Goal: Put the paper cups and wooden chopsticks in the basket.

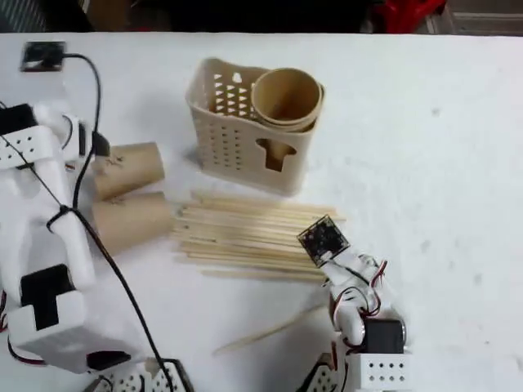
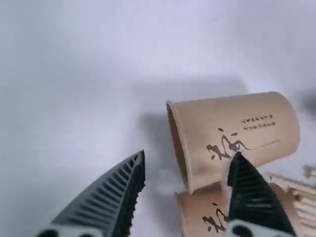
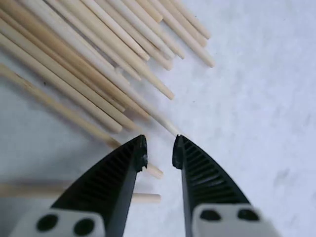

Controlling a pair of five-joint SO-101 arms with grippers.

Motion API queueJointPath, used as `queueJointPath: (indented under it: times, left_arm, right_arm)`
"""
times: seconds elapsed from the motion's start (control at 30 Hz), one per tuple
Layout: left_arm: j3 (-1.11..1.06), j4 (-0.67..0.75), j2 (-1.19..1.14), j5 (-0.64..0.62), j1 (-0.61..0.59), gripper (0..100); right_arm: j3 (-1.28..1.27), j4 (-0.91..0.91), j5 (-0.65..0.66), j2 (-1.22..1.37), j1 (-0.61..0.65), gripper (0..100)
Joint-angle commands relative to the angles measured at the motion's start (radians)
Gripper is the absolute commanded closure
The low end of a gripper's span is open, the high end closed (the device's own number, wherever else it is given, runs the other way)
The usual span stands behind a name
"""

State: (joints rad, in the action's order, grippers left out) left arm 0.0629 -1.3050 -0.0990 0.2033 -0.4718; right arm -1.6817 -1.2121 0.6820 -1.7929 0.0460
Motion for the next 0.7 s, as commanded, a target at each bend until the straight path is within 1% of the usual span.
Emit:
queueJointPath:
  times: [0.0,0.17,0.33,0.47,0.67]
  left_arm:
    - [0.002,0.031,0.031,-0.141,-0.027,71]
    - [0.011,0.032,-0.071,-0.183,-0.025,71]
    - [0.011,0.08,-0.16,-0.23,-0.027,71]
    - [0.011,0.115,-0.193,-0.255,-0.022,71]
    - [0.044,0.083,-0.193,-0.273,0.024,71]
  right_arm:
    - [-0.008,0.01,0.009,-0.007,-0.005,90.5]
    - [-0.008,0.01,0.009,-0.007,-0.005,90.5]
    - [-0.008,0.01,0.009,-0.007,-0.005,90.5]
    - [-0.008,0.01,0.011,-0.007,-0.005,90.5]
    - [-0.008,0.01,0.011,-0.007,-0.005,90.5]
